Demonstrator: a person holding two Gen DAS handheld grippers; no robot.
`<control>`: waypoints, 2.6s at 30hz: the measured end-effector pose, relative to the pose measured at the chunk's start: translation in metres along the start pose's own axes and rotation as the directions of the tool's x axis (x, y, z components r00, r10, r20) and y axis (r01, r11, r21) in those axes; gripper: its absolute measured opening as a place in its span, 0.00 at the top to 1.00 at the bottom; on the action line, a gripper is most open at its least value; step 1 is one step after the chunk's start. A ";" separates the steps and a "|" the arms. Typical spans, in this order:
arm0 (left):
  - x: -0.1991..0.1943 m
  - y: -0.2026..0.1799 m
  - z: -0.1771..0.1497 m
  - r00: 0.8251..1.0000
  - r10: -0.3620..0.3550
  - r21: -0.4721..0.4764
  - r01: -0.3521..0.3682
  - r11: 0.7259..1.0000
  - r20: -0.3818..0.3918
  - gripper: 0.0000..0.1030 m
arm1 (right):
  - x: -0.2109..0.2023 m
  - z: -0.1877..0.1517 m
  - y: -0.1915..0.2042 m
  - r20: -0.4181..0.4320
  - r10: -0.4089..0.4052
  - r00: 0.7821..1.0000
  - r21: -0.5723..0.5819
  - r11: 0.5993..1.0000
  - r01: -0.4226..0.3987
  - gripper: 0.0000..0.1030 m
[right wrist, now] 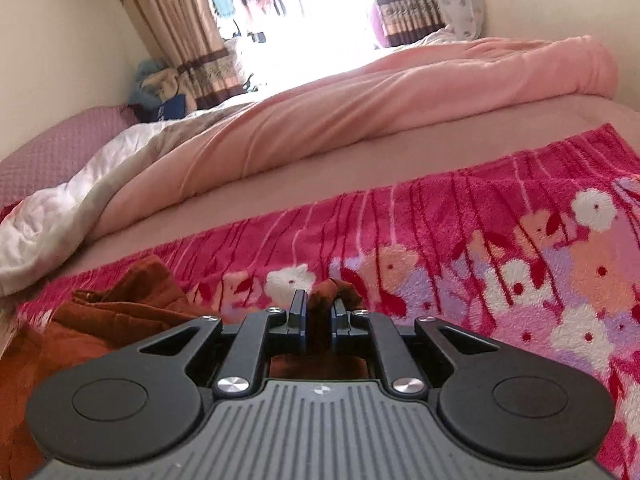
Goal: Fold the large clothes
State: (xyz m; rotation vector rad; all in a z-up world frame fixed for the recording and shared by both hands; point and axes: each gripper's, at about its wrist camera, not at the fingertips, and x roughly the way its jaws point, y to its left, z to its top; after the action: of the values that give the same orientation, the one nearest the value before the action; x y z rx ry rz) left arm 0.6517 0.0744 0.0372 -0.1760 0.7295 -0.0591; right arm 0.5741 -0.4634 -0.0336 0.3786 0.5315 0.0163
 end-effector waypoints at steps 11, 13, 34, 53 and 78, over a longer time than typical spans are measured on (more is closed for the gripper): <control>-0.067 -0.107 -0.105 0.998 -0.055 0.464 0.057 0.884 -0.019 0.40 | -0.008 0.008 -0.002 -0.095 0.043 0.995 0.007 0.999 -0.043 0.70; -0.052 -0.118 -0.116 0.999 0.018 0.519 0.003 0.855 -0.036 0.41 | -0.020 0.014 -0.002 -0.075 0.059 0.995 0.008 0.998 -0.058 0.59; 0.023 -0.099 -0.106 0.990 0.138 0.377 -0.117 0.919 -0.028 0.34 | -0.039 -0.050 0.166 -0.153 0.347 0.925 -0.185 0.910 -0.372 0.57; -0.024 -0.104 -0.103 0.986 0.161 0.331 -0.168 0.928 0.049 0.28 | -0.048 -0.035 0.081 0.042 -0.182 0.982 -0.219 0.958 0.187 0.61; -0.057 -0.177 -0.227 0.898 0.287 0.225 -0.371 0.901 0.333 0.24 | -0.092 -0.154 0.177 0.094 -0.178 0.980 -0.283 0.939 0.197 0.72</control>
State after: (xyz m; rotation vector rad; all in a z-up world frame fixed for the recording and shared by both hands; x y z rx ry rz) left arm 0.4588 -0.1251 -0.0595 0.2152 0.4382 0.1878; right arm 0.4325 -0.2557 -0.0480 0.0388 0.4887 -0.1017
